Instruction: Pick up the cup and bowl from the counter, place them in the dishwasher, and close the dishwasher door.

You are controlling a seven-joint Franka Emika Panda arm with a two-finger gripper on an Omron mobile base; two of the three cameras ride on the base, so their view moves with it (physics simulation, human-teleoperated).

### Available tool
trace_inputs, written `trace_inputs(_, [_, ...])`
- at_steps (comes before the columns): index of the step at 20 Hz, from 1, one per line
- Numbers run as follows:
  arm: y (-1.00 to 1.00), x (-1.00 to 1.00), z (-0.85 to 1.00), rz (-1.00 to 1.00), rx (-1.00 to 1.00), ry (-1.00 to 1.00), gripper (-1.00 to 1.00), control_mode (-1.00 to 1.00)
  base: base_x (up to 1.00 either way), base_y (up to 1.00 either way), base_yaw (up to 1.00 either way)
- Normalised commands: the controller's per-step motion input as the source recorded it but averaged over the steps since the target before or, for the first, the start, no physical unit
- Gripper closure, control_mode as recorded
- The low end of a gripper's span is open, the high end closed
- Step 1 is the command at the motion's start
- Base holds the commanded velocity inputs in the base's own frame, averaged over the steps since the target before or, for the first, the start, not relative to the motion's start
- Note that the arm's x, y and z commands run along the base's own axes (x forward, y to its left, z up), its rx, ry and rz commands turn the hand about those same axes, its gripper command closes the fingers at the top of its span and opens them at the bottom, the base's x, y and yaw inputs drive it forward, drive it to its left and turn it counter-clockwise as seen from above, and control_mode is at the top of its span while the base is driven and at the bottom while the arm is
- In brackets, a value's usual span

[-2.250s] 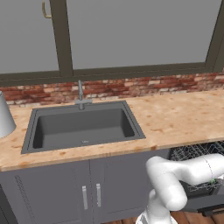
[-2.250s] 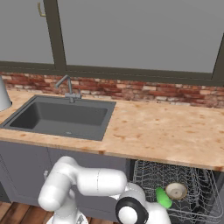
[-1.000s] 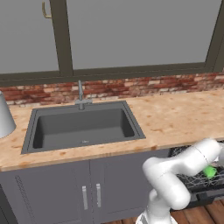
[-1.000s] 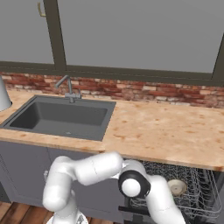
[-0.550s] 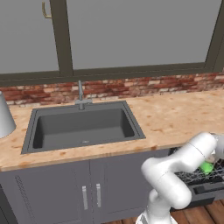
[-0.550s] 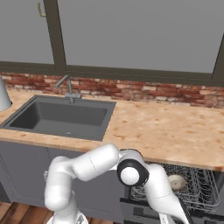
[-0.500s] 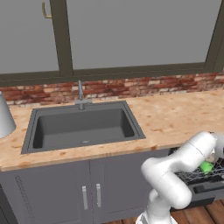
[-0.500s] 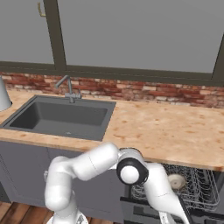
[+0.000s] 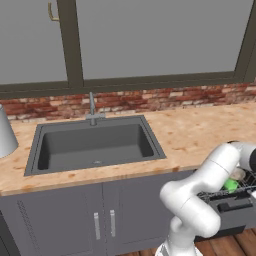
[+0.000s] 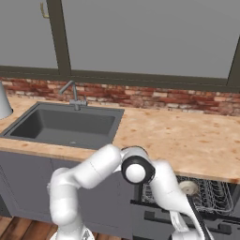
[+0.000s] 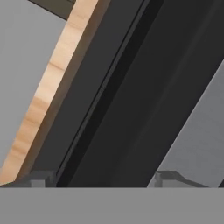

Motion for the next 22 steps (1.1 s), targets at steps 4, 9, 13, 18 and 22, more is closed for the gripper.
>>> trace_inputs(4, [-0.11, 0.76, -0.1, -0.04, -0.12, -0.1, -1.0, -1.0, 0.0, 0.0, 0.0])
trace_inputs(9, [-0.1, 0.6, -0.17, -0.04, -0.12, -0.15, -1.0, -1.0, 0.0, 0.0, 0.0])
trace_inputs(13, [-0.09, 0.58, -0.16, -0.04, -0.15, -0.17, -1.0, -1.0, 0.0, 0.0, 0.0])
trace_inputs(18, [-0.11, 0.63, -0.21, -0.04, -0.16, -0.16, -1.0, -1.0, 0.0, 0.0, 0.0])
trace_inputs(22, [-0.1, 0.67, -0.3, -0.02, -0.15, -0.15, -1.0, -1.0, 0.0, 0.0, 0.0])
